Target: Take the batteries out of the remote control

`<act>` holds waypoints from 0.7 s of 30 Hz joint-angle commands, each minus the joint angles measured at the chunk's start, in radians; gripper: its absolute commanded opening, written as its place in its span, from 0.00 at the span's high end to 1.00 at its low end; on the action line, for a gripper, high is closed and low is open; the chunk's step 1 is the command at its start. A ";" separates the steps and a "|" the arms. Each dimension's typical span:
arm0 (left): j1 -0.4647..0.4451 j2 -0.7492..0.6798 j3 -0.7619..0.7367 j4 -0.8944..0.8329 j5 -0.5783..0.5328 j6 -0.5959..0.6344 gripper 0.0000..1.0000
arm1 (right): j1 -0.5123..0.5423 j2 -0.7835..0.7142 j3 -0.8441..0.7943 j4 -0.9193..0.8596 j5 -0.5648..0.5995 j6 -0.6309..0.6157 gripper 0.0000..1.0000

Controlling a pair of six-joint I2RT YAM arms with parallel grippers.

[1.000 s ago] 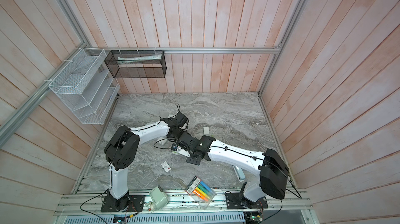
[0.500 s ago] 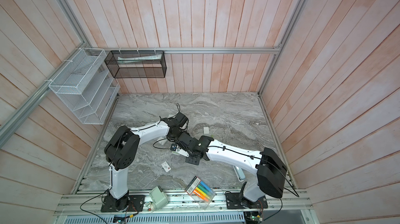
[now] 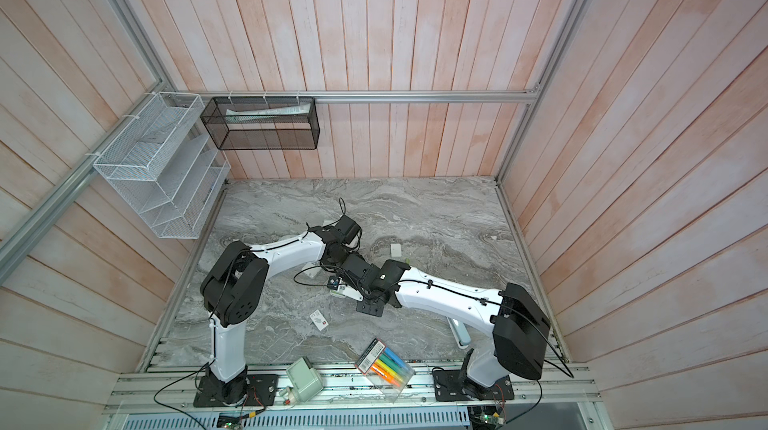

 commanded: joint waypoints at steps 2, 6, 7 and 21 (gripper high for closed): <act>-0.001 0.082 -0.023 -0.043 0.041 -0.010 0.35 | 0.005 0.021 0.036 -0.042 0.027 -0.001 1.00; -0.003 0.086 -0.019 -0.045 0.043 -0.008 0.35 | 0.005 0.036 0.049 -0.054 0.018 -0.005 1.00; -0.003 0.090 -0.016 -0.048 0.042 -0.007 0.35 | 0.005 0.041 0.053 -0.060 0.021 -0.005 1.00; -0.004 0.110 -0.019 -0.025 0.081 -0.007 0.41 | 0.005 0.125 0.109 -0.070 -0.022 0.007 1.00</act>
